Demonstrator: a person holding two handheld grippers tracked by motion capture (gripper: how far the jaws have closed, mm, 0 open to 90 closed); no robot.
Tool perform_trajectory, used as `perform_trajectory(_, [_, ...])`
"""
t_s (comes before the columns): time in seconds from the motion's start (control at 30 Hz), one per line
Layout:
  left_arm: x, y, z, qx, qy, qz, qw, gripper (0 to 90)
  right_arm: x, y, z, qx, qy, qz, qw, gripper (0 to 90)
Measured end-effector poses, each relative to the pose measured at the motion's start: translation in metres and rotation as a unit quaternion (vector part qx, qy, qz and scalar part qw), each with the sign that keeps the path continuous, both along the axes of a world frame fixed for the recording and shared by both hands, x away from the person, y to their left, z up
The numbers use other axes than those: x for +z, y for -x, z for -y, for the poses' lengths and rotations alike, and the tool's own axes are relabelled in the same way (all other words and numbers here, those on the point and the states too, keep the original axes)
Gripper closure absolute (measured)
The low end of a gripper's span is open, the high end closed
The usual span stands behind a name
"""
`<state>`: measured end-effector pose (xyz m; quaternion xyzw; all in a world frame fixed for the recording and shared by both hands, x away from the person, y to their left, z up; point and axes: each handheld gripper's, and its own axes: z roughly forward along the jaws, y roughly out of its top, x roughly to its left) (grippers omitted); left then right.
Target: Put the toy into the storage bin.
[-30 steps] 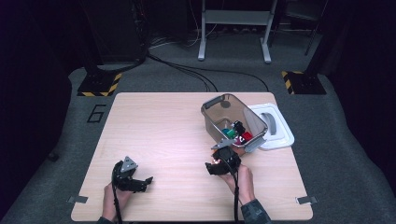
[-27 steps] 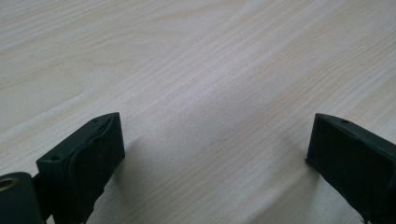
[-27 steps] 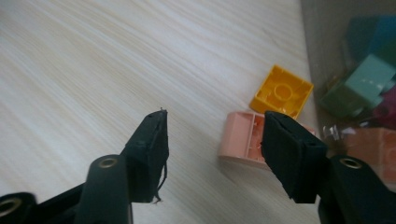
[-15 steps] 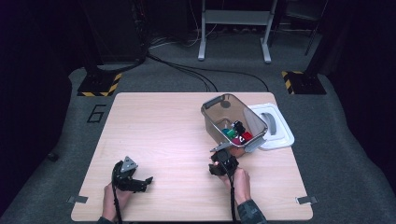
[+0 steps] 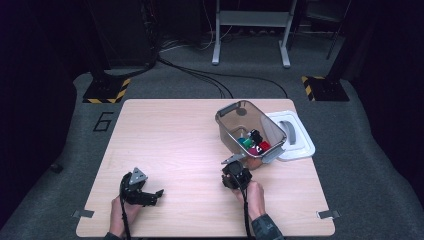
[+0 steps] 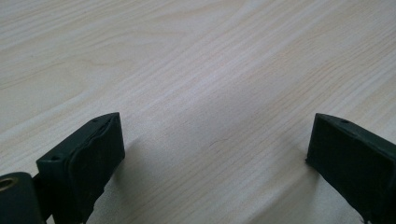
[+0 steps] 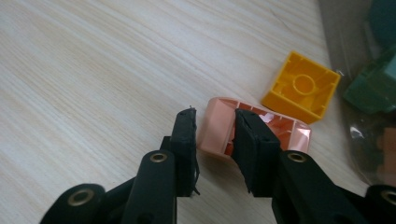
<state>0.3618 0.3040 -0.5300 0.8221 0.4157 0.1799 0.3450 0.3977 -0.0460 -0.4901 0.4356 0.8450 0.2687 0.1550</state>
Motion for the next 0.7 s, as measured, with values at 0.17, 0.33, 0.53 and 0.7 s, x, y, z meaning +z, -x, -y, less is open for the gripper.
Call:
perform_trajectory(0.17, [0.0, 0.0, 0.0, 0.001, 0.002, -0.001, 1.0, 3.7, 0.0, 0.001, -0.006, 0.022, -0.021, -0.011, 0.9995, 59.0])
perform_trajectory(0.33, [0.0, 0.0, 0.0, 0.0, 0.0, 0.0, 1.0, 3.7, 0.007, -0.002, 0.001, 0.032, -0.024, -0.003, 0.9992, 43.6])
perform_trajectory(0.53, [0.0, 0.0, 0.0, 0.001, 0.001, -0.001, 1.0, 3.7, 0.008, -0.006, 0.008, 0.029, -0.006, 0.0, 0.9996, 30.3])
perform_trajectory(0.7, [0.0, 0.0, 0.0, 0.001, 0.001, -0.001, 1.0, 3.7, 0.002, -0.01, 0.012, 0.011, -0.006, -0.009, 0.9999, 19.2])
